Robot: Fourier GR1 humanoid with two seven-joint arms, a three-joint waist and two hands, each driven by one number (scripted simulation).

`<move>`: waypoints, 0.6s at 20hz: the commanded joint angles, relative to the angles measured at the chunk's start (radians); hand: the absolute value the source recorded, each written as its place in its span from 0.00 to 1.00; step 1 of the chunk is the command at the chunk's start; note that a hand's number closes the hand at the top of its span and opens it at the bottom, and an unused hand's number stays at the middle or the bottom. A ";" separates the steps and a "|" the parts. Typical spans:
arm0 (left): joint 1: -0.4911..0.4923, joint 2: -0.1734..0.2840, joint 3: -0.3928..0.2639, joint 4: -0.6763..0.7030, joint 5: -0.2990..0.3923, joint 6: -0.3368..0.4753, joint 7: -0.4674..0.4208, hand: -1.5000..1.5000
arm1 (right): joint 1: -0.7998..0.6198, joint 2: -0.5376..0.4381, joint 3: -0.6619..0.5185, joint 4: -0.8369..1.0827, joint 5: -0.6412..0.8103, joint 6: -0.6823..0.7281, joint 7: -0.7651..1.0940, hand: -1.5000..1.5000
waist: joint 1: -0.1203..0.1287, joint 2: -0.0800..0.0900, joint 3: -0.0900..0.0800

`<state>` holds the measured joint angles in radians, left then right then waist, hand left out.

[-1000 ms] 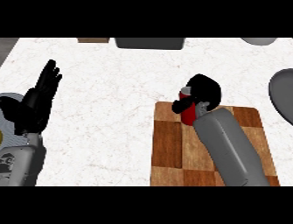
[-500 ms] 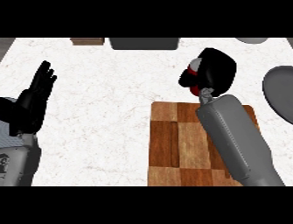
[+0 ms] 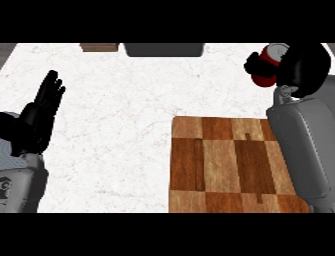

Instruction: Pick the can from the cutting board and place it in the pan

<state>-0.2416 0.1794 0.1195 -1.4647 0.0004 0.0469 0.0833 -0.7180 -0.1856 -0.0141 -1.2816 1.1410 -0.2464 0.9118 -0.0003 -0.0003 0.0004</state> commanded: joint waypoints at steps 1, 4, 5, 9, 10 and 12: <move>0.006 -0.011 -0.010 0.023 -0.023 0.012 -0.029 0.50 | 0.023 -0.075 -0.126 0.000 -0.090 -0.092 -0.080 1.00 | -0.001 0.003 0.000; -0.028 0.019 0.029 0.044 0.016 -0.018 -0.019 0.50 | 0.093 -0.158 -0.192 0.071 -0.145 -0.118 -0.192 1.00 | -0.001 0.005 0.000; -0.020 0.008 0.006 0.029 0.000 -0.013 -0.011 0.50 | 0.102 -0.183 -0.207 0.095 -0.150 -0.126 -0.221 1.00 | 0.001 0.004 0.000; -0.031 0.011 0.010 -0.002 0.002 -0.003 0.024 0.50 | 0.168 -0.285 -0.302 0.227 -0.224 -0.187 -0.392 1.00 | 0.004 0.007 0.001; 0.029 -0.008 -0.012 -0.081 0.004 -0.001 0.048 0.50 | 0.136 -0.324 -0.330 0.266 -0.257 -0.165 -0.426 1.00 | 0.012 0.004 0.001; 0.026 0.007 -0.005 -0.053 0.004 -0.020 0.007 0.50 | 0.138 -0.389 -0.346 0.393 -0.203 -0.208 -0.466 1.00 | 0.023 0.010 0.002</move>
<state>-0.2363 0.1853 0.1206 -1.4981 0.0024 0.0397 0.1022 -0.5881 -0.4687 -0.2969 -1.0428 0.9455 -0.4124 0.5516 0.0102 0.0055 0.0015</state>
